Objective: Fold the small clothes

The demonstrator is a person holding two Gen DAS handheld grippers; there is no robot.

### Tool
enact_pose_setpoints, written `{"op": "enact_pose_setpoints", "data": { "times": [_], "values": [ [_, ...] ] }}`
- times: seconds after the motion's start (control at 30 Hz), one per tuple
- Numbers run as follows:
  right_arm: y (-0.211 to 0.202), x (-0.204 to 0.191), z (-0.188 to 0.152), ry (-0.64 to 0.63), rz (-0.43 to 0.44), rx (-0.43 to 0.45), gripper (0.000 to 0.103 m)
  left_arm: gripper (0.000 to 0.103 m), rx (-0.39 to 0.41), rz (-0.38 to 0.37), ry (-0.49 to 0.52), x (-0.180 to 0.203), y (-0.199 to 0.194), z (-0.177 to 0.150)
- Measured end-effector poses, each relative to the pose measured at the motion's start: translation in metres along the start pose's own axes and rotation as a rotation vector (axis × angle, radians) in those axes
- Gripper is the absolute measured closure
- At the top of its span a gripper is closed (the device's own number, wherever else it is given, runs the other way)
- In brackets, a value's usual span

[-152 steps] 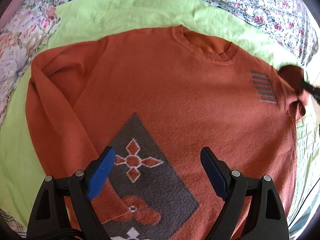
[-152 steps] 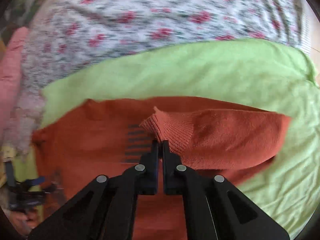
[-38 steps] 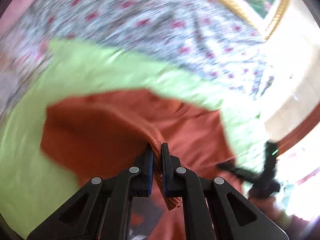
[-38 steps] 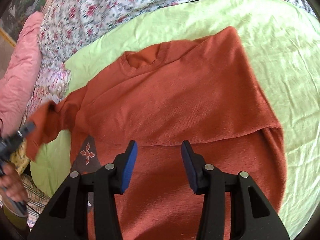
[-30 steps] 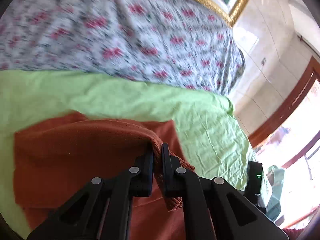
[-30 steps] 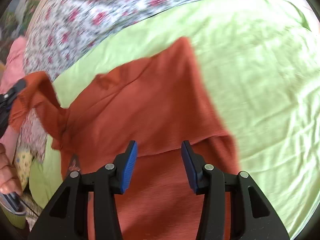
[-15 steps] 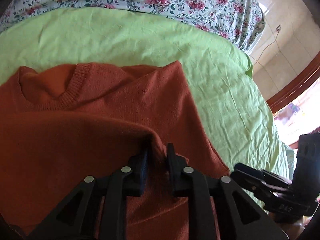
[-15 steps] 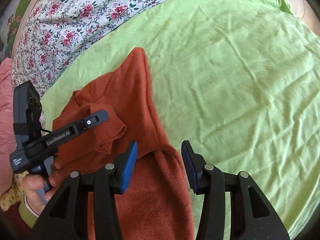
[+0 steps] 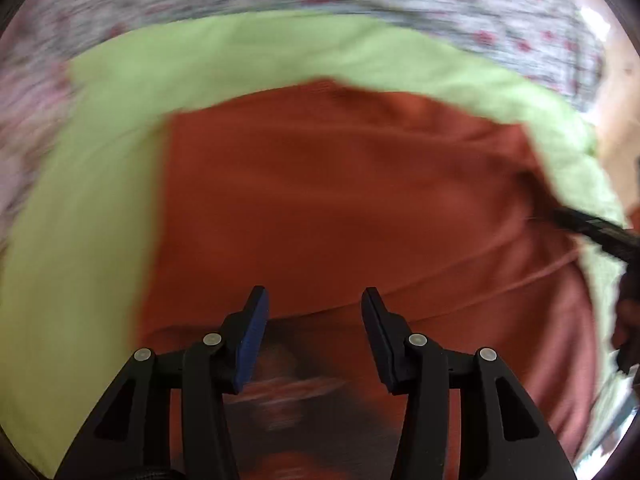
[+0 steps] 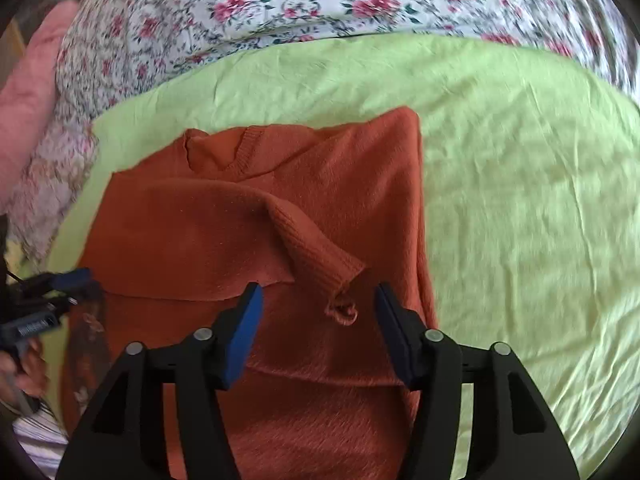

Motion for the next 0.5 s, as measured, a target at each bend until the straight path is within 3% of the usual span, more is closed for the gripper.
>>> {"op": "enact_pose_setpoints", "data": {
  "times": [0.1, 0.17, 0.2, 0.3, 0.4, 0.5],
  "values": [
    [0.016, 0.008, 0.004, 0.035, 0.028, -0.035, 0.043, 0.055, -0.025, 0.095, -0.067, -0.041, 0.012, -0.014],
    [0.024, 0.015, 0.008, 0.082, 0.101, -0.061, 0.067, 0.055, -0.039, 0.165, -0.08, -0.056, 0.024, -0.02],
    [0.025, 0.016, 0.011, 0.097, 0.122, -0.068, 0.094, 0.054, -0.045, 0.185, -0.082, -0.06, 0.027, -0.02],
    [0.002, 0.017, 0.024, 0.132, 0.188, -0.014, 0.094, 0.054, -0.033, 0.194, -0.116, -0.072, 0.031, -0.019],
    [-0.05, 0.018, 0.039, 0.157, 0.34, 0.111, 0.095, 0.061, -0.02, 0.186, -0.155, -0.077, 0.03, -0.012],
    [-0.066, 0.023, 0.038, 0.14, 0.302, 0.114, 0.095, 0.063, -0.023, 0.14, -0.199, -0.08, 0.03, -0.01]
  ]
}}
Point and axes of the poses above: each gripper's, at about its wrist camera, not at the fingertips, and y roughly the way its jaws point, x to its right, z to its top, the point moved 1 cm from there along y, roughly the way its jaws point, and after that the axes turned 8 degrees about -x, right-handed, at the moved point
